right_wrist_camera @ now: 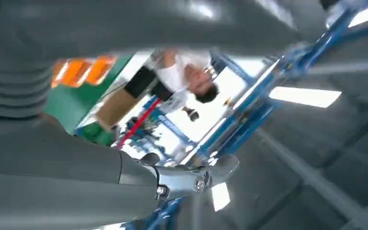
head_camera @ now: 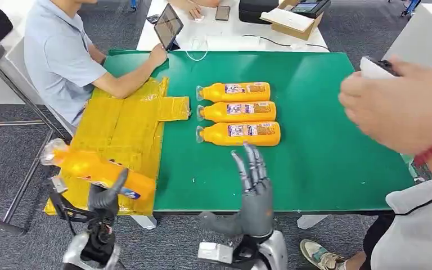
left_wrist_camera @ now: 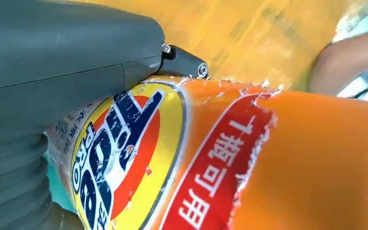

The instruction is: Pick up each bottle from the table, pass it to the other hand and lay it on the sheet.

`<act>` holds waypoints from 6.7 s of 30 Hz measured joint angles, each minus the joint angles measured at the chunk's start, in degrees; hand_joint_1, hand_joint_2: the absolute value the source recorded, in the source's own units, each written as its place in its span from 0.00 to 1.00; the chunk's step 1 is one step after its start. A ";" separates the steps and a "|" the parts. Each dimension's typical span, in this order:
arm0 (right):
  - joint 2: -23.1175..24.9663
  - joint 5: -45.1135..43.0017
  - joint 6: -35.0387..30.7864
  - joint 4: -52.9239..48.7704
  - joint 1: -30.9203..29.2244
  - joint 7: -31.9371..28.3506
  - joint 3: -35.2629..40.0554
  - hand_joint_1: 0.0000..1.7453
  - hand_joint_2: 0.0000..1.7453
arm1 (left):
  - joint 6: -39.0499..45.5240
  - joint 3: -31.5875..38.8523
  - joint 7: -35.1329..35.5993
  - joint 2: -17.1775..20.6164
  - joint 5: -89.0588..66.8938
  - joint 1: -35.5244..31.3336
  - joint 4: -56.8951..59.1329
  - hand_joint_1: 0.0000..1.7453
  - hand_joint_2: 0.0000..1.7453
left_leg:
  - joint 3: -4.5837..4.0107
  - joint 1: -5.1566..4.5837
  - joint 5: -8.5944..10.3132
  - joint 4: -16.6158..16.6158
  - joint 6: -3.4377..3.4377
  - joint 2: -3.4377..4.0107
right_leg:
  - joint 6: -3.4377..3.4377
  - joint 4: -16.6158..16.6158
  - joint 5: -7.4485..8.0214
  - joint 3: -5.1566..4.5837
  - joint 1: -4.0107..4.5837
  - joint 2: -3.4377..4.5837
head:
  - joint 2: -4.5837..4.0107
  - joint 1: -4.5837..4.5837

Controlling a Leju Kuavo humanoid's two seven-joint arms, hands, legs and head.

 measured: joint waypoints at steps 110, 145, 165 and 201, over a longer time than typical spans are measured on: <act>-10.63 14.27 0.11 18.80 -5.92 7.45 -11.05 0.00 1.00 | -16.48 -4.50 -18.67 1.31 -22.96 10.90 -23.22 0.00 1.00 | 0.00 -0.08 0.07 0.00 0.02 -0.18 | 0.01 0.01 0.00 0.12 -0.07 -0.11 | 0.00 -0.02; -16.37 21.10 1.95 64.61 -34.54 14.84 -10.41 0.00 1.00 | -2.39 -16.10 -16.04 0.92 -38.25 1.01 -18.40 0.00 1.00 | 0.09 -0.06 0.13 0.03 0.06 -0.13 | 0.08 0.02 0.07 0.17 -0.04 -0.09 | 0.00 -0.02; -15.52 19.18 24.15 69.37 -40.62 25.53 -8.64 0.99 1.00 | -4.20 -18.88 -14.99 0.92 -36.77 0.17 -17.18 0.00 1.00 | 1.02 -0.04 0.00 0.00 0.03 0.30 | -0.08 -0.05 0.17 0.59 -0.01 0.22 | 0.00 -0.02; -7.67 -33.98 21.66 43.92 -19.92 4.42 -15.15 1.00 1.00 | 5.90 -15.47 -7.52 -2.88 -16.20 10.99 -9.40 0.00 1.00 | -0.07 -0.03 0.06 0.00 0.08 0.04 | -0.05 0.00 0.16 -0.04 -0.01 0.09 | 0.00 -0.02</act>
